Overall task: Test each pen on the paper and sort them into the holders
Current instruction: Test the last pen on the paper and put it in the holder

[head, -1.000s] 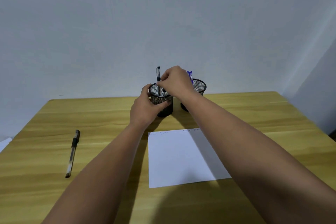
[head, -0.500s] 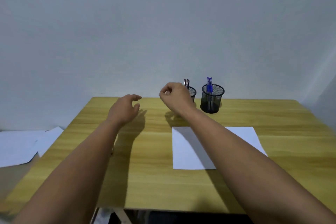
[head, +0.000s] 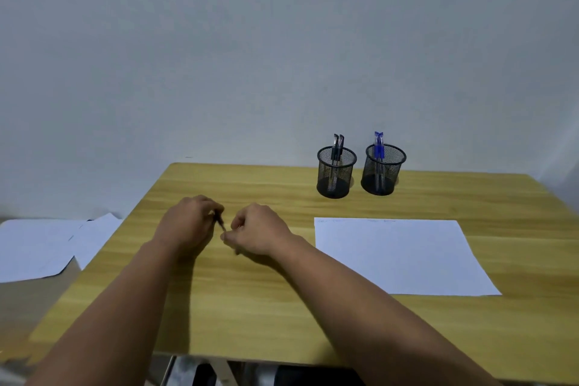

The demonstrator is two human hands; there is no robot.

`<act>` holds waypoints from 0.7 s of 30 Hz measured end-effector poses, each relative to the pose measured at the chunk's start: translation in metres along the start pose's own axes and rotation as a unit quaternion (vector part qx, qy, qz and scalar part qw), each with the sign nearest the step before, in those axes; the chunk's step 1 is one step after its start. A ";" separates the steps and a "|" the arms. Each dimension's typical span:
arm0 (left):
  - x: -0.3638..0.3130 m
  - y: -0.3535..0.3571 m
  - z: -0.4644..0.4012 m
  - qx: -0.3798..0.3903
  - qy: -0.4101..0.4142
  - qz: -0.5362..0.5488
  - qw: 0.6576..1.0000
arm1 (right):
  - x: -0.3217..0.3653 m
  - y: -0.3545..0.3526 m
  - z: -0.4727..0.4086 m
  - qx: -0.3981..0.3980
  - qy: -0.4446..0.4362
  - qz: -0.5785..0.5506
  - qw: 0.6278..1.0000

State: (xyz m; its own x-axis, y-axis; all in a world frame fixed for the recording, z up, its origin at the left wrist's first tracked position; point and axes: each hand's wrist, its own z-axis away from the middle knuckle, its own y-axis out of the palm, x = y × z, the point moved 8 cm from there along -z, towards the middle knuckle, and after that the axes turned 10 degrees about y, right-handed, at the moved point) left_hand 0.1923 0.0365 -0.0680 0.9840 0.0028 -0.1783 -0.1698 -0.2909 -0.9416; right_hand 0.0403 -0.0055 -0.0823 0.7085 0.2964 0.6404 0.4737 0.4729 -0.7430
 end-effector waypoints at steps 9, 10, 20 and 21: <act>-0.022 -0.013 0.005 -0.035 0.028 0.034 0.998 | -0.019 -0.031 0.003 -0.077 0.008 0.053 0.996; -0.026 -0.017 0.003 -0.045 0.029 0.055 0.997 | -0.022 -0.039 0.003 -0.076 0.011 0.039 0.996; -0.124 -0.054 -0.037 -0.101 0.063 0.267 0.956 | -0.078 -0.137 0.039 -0.050 0.068 -0.523 0.848; -0.143 -0.057 -0.041 -0.102 0.079 0.280 0.951 | -0.079 -0.140 0.043 -0.053 0.068 -0.522 0.849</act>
State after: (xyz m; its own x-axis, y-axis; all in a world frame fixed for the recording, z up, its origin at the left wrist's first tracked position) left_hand 0.0634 0.0133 0.0228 0.7412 -0.3460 -0.5752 -0.6712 -0.3847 -0.6336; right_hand -0.1049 -0.0595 -0.0203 -0.0750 -0.3395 0.9376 0.9197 0.3399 0.1967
